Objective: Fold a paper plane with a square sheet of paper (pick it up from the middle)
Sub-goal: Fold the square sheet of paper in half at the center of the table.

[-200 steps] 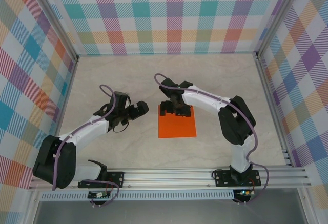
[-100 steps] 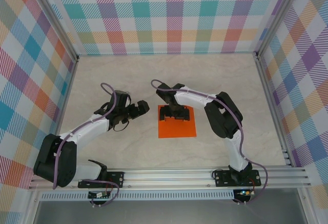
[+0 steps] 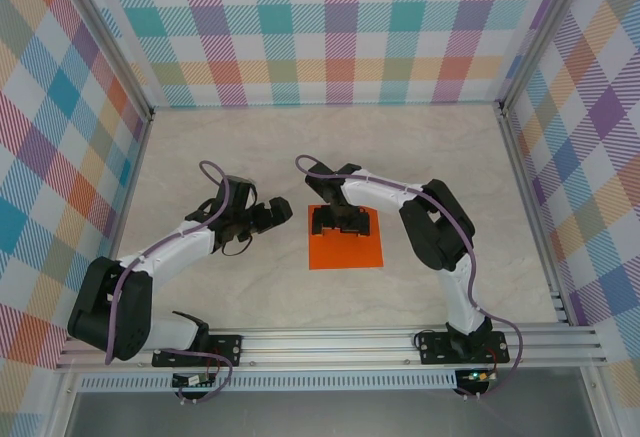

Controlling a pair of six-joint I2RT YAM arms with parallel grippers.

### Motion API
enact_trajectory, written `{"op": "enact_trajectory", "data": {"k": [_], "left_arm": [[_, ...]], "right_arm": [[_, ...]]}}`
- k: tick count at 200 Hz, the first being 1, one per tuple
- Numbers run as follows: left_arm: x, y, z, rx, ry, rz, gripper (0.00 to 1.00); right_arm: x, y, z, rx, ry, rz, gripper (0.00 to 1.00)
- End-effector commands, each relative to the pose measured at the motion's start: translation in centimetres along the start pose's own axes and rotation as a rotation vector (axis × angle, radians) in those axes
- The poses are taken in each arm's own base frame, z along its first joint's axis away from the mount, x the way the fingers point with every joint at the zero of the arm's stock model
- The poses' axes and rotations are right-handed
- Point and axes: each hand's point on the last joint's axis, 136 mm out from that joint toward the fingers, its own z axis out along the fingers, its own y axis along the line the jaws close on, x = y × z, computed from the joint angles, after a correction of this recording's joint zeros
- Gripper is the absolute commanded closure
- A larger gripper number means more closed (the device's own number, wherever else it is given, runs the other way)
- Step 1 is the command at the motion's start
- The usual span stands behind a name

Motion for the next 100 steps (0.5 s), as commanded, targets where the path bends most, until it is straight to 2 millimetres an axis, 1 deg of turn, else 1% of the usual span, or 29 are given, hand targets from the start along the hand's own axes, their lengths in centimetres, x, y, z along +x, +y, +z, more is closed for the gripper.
{"op": "enact_trajectory", "data": {"k": [1, 37, 54, 100], "left_arm": [[-0.2, -1.2, 0.0, 0.025, 0.014, 0.032, 0.00], [-0.2, -1.3, -0.1, 0.026, 0.015, 0.030, 0.00], [-0.2, -1.2, -0.1, 0.025, 0.015, 0.027, 0.00], [-0.2, -1.3, -0.2, 0.028, 0.012, 0.027, 0.00]], "right_arm": [[3.6, -1.9, 5.1, 0.073, 0.151, 0.026, 0.05], [3.2, -1.2, 4.4, 0.033, 0.127, 0.020, 0.09], [2.9, -1.1, 4.0, 0.027, 0.115, 0.008, 0.16], [2.8, -1.3, 4.0, 0.047, 0.113, 0.002, 0.20]]}}
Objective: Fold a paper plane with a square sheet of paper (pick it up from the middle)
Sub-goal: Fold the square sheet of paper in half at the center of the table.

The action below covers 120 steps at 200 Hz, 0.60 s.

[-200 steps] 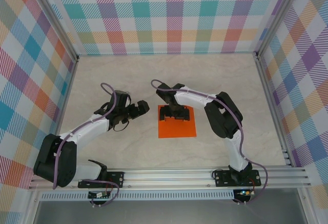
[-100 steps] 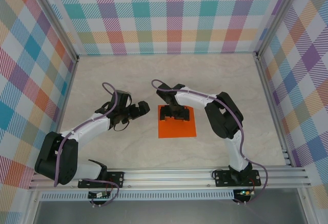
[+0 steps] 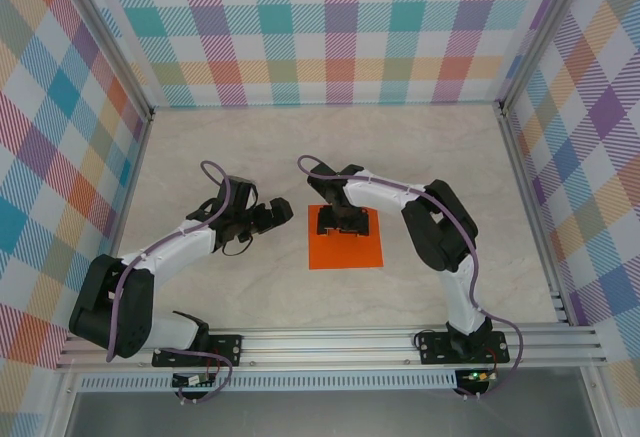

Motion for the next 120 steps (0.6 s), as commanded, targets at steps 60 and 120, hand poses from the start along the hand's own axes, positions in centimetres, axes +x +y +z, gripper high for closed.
{"op": "enact_trajectory", "data": {"k": [60, 120], "left_arm": [[-0.2, -1.2, -0.5, 0.025, -0.001, 0.025, 0.00], [-0.2, -1.3, -0.6, 0.028, 0.000, 0.024, 0.00]], "right_arm": [[2.6, -0.5, 3.4, 0.042, 0.119, -0.011, 0.28], [0.9, 1.1, -0.5, -0.050, 0.020, -0.025, 0.54]]}}
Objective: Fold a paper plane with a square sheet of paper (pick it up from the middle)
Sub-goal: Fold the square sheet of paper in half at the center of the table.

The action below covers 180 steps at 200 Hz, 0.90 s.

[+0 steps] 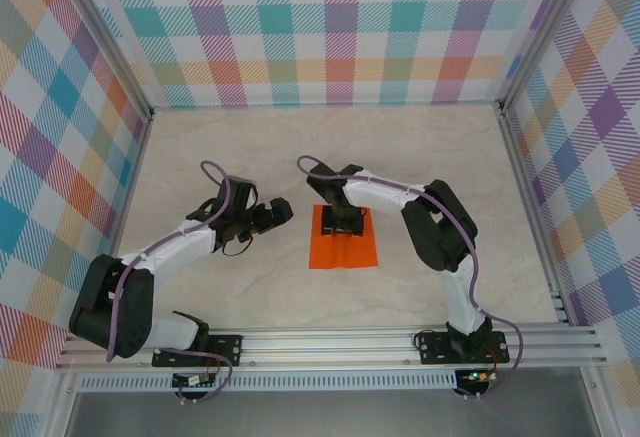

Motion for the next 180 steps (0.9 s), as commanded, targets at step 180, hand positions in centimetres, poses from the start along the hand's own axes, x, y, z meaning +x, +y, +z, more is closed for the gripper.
{"op": "enact_trajectory", "data": {"k": [180], "left_arm": [[-0.4, -4.2, -2.3, 0.136, 0.004, 0.036, 0.00]], "right_arm": [[0.9, 0.4, -7.1, -0.736, 0.053, 0.139, 0.60]]}}
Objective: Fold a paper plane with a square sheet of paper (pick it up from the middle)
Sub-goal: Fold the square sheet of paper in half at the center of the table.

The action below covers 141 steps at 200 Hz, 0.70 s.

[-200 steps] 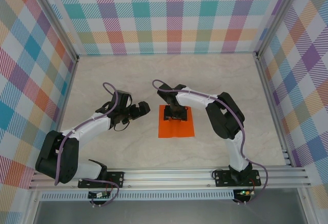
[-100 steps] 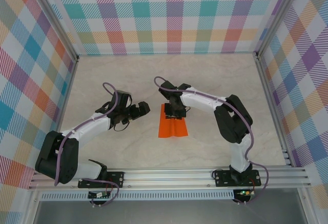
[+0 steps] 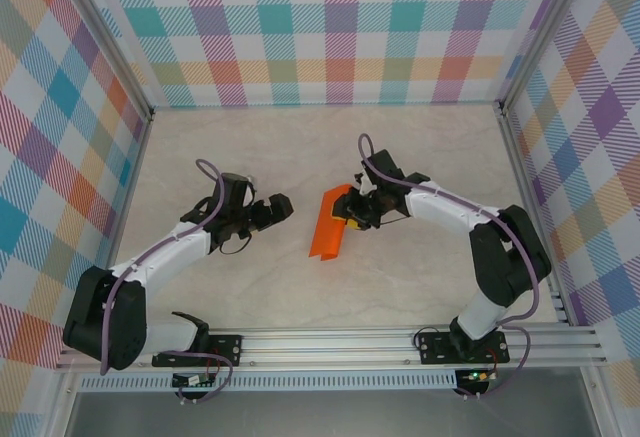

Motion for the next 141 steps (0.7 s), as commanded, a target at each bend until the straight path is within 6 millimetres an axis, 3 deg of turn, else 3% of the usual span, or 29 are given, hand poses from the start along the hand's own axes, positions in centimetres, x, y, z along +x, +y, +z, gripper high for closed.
{"op": "enact_trajectory", "data": {"k": [1, 47, 96, 141], "left_arm": [[0.1, -2.4, -0.3, 0.070, 0.021, 0.021, 0.00], [0.9, -3.5, 0.4, 0.084, 0.046, 0.043, 0.00], [1.4, -4.2, 1.2, 0.092, 0.068, 0.055, 0.00], [1.6, -4.6, 1.7, 0.102, 0.089, 0.063, 0.00]], "right_arm": [[0.5, -1.1, 0.8, -0.030, 0.050, 0.005, 0.60], [0.2, -5.1, 1.4, 0.103, 0.050, 0.033, 0.53], [0.0, -6.4, 0.1, 0.184, 0.008, 0.028, 0.44], [0.1, -9.1, -0.8, 0.333, -0.019, 0.063, 0.41]]}}
